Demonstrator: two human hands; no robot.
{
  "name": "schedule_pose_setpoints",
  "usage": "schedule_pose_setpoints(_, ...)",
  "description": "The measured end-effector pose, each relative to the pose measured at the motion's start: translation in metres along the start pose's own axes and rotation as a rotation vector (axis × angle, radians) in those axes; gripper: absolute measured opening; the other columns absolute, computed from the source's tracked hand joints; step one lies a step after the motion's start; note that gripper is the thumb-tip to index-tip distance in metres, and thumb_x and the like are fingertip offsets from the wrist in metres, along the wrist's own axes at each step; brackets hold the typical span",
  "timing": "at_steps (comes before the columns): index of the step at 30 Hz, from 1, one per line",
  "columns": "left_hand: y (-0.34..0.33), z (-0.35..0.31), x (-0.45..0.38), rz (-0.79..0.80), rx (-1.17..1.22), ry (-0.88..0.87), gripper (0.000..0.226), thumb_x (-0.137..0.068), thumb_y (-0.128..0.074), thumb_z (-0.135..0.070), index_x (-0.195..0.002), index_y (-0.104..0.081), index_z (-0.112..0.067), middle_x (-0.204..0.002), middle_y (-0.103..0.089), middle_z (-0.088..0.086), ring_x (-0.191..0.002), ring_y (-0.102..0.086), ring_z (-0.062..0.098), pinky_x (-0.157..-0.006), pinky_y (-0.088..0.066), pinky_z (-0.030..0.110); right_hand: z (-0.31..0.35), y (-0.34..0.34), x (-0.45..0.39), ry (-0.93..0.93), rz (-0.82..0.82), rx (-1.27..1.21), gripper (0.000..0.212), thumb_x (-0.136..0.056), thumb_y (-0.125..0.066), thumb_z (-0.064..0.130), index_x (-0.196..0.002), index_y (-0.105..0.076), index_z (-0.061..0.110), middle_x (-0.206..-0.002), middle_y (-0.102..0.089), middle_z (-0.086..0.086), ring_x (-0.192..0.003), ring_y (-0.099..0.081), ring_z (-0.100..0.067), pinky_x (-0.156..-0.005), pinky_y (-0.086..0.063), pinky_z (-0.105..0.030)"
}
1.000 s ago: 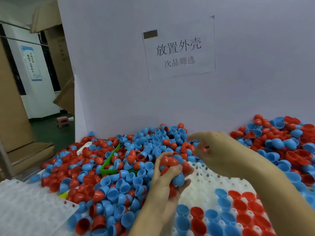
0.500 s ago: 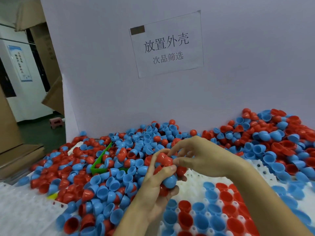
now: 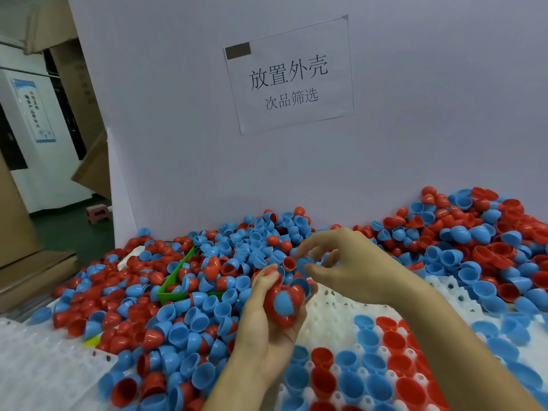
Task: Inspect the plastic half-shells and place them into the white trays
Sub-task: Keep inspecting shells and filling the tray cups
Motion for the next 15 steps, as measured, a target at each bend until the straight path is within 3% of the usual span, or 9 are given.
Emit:
schedule_pose_setpoints(4, 0.006, 0.001, -0.004, -0.117, 0.044, 0.019, 0.047, -0.073, -0.077, -0.026, -0.116, -0.068, -0.010, -0.102, -0.072, 0.023, -0.101, -0.065, 0.034, -0.043, -0.054, 0.026, 0.002, -0.001, 0.000, 0.022, -0.012, -0.042, 0.016, -0.091, -0.065, 0.031, -0.104, -0.068, 0.041, -0.098, -0.062, 0.018, -0.073, -0.065, 0.003, -0.064, -0.058, -0.020)
schedule_pose_setpoints(7, 0.008, 0.001, -0.006, -0.142, 0.054, 0.027, 0.048, -0.080, -0.075, -0.025, -0.122, -0.065, -0.004, -0.111, -0.071, 0.025, -0.096, -0.066, 0.033, -0.040, -0.052, 0.022, 0.001, -0.002, -0.001, 0.031, -0.032, -0.059, 0.016, -0.092, -0.065, 0.031, -0.105, -0.067, 0.041, -0.100, -0.061, 0.019, -0.070, -0.067, 0.000, -0.059, -0.054, -0.017)
schedule_pose_setpoints(11, 0.008, 0.003, -0.004, -0.131, 0.074, 0.007, 0.069, -0.068, -0.079, -0.017, -0.134, -0.058, -0.010, -0.113, -0.070, 0.023, -0.076, -0.073, 0.031, -0.034, -0.043, 0.018, 0.000, -0.007, -0.003, 0.020, -0.099, -0.096, 0.017, -0.095, -0.059, 0.031, -0.101, -0.062, 0.047, -0.101, -0.062, 0.016, -0.071, -0.072, -0.017, -0.059, -0.060, -0.029)
schedule_pose_setpoints(15, 0.008, 0.002, -0.003, -0.135, 0.096, -0.015, 0.067, -0.066, -0.078, -0.012, -0.130, -0.060, -0.017, -0.112, -0.070, 0.023, -0.076, -0.073, 0.031, -0.035, -0.045, 0.018, 0.000, -0.015, -0.005, 0.021, -0.156, -0.134, 0.029, -0.098, -0.056, 0.022, -0.093, -0.051, 0.050, -0.095, -0.065, 0.016, -0.068, -0.072, -0.022, -0.054, -0.060, -0.038)
Point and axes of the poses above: each hand's wrist, its own x-axis away from the middle knuckle, its own y-axis out of the back of the hand, z = x × y, the point moved 2 cm from there along -x, towards the middle knuckle
